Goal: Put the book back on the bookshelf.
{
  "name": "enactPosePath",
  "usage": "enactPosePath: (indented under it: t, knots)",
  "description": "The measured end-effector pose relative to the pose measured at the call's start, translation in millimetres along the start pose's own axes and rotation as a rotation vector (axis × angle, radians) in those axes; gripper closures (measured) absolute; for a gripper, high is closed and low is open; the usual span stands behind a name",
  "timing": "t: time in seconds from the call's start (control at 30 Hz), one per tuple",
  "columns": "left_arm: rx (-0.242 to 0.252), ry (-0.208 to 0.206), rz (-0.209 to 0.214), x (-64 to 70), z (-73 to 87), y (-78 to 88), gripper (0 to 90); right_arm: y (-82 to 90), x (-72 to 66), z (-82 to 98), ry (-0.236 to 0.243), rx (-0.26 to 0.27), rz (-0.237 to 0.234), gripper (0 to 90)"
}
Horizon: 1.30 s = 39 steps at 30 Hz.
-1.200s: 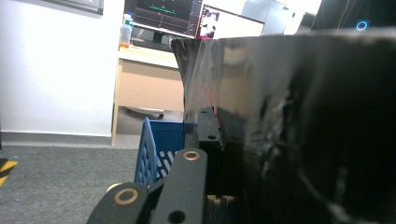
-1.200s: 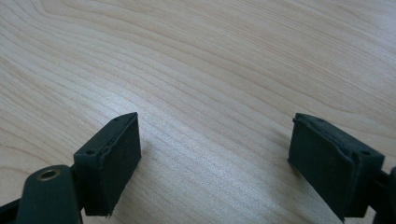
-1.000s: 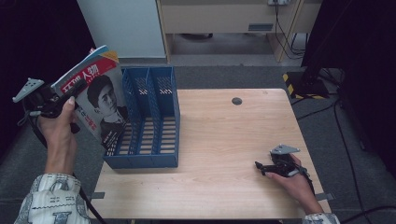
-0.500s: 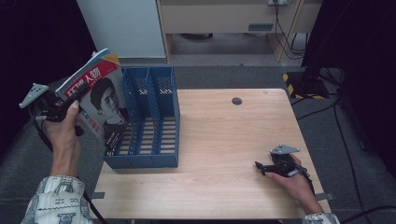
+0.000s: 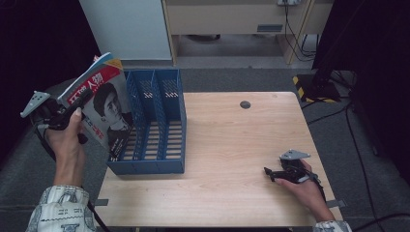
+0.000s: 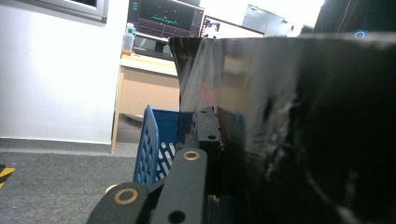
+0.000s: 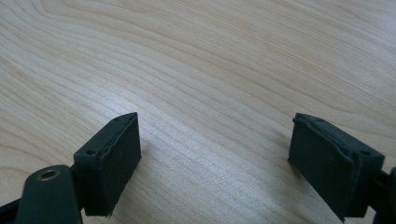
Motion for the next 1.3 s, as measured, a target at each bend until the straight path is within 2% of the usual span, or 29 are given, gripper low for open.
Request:
enactPosePath:
  t: [0.37,0.97,1.17,1.23,1.3]
  knots:
    - [-0.012,0.014,-0.013,-5.9,11.0,-3.9,86.4,0.1,-0.2,0.0,-0.002,-0.001,-0.001,16.9]
    - [-0.03,0.041,-0.018,-7.8,31.4,-18.2,86.3,0.1,-0.2,0.0,-0.001,-0.001,-0.001,16.9]
    - [-0.032,0.038,-0.024,-7.8,36.5,-21.3,86.1,0.1,-0.2,0.0,-0.002,-0.001,-0.001,16.9]
    - [-0.037,0.022,-0.03,-7.5,37.5,-21.4,86.1,0.1,-0.2,0.0,-0.001,-0.001,-0.001,16.9]
    - [-0.037,0.023,-0.03,-7.6,38.8,-21.2,86.0,0.1,-0.2,0.0,-0.002,-0.001,-0.001,16.9]
Point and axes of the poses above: each handheld gripper's, and its own axes: y roughly backward along the jaws, z roughly out of its underside, x roughly to its right, the point moved 4 cm from there along -y, roughly forward along the jaws, and after that the axes turned 14 degrees about -x, right-handed, at the moved point
